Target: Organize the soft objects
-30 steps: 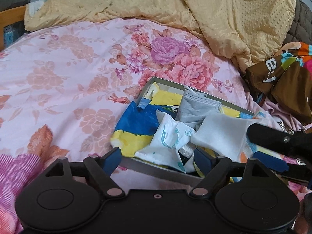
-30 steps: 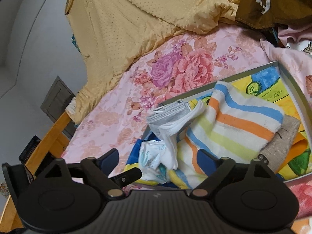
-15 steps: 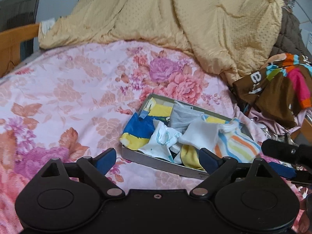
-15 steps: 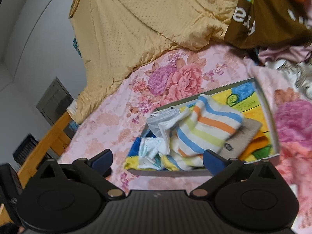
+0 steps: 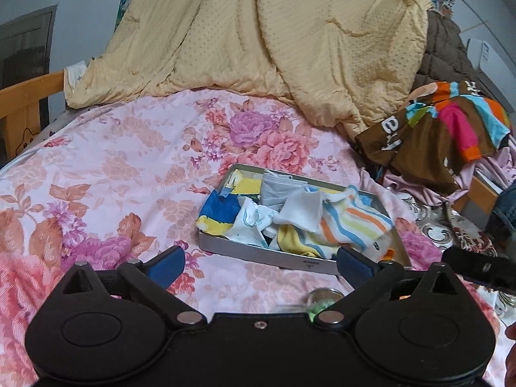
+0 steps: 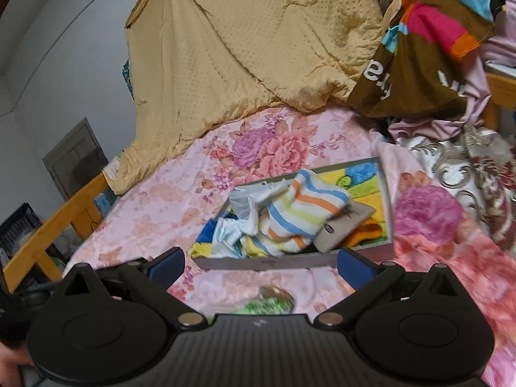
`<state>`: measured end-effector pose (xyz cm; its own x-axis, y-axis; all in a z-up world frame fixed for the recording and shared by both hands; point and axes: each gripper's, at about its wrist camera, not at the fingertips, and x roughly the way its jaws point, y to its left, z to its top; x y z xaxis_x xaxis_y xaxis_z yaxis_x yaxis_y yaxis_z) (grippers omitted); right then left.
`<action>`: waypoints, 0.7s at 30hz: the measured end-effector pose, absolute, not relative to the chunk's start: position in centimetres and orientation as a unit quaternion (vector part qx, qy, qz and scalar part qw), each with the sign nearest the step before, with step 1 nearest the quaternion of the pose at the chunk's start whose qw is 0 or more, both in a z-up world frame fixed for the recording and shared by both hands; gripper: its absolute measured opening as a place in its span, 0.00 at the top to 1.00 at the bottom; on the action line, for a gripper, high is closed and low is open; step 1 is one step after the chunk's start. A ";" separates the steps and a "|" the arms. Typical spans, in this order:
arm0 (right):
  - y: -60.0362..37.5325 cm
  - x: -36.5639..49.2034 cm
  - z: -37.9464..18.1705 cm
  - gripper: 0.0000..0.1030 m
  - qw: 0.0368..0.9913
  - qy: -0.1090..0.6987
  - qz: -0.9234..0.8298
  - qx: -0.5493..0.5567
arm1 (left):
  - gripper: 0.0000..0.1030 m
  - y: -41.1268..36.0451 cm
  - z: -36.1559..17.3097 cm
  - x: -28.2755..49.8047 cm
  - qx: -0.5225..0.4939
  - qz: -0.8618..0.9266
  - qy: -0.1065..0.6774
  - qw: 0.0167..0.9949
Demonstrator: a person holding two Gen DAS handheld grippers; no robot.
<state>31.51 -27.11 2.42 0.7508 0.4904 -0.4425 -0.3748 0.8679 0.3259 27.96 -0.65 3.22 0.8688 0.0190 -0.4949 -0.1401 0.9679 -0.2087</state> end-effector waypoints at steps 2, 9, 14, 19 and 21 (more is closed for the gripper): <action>-27.0 30.4 2.3 0.00 0.932 0.264 0.227 0.098 | 0.01 -1.0 3.2 27.0 -0.118 0.034 0.253 0.960; -27.0 27.5 0.9 0.00 0.938 0.270 0.204 0.079 | 0.01 -2.0 2.7 23.7 -0.110 0.009 0.251 0.962; -27.4 25.6 0.2 0.00 0.943 0.263 0.189 0.081 | 0.01 -1.9 1.8 21.8 -0.109 0.008 0.248 0.963; -27.8 23.8 -0.9 0.00 0.943 0.269 0.169 0.094 | 0.01 -2.0 0.5 19.7 -0.102 0.010 0.259 0.960; -28.1 23.1 -1.3 0.00 0.943 0.272 0.164 0.100 | 0.01 -2.1 -0.2 18.8 -0.099 0.006 0.264 0.959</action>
<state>23.15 -28.06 -1.33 0.7985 0.3632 -0.4801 -0.2550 0.9265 0.2768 18.78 -2.11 -0.17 0.8600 -0.0405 -0.5087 -0.0647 0.9801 -0.1875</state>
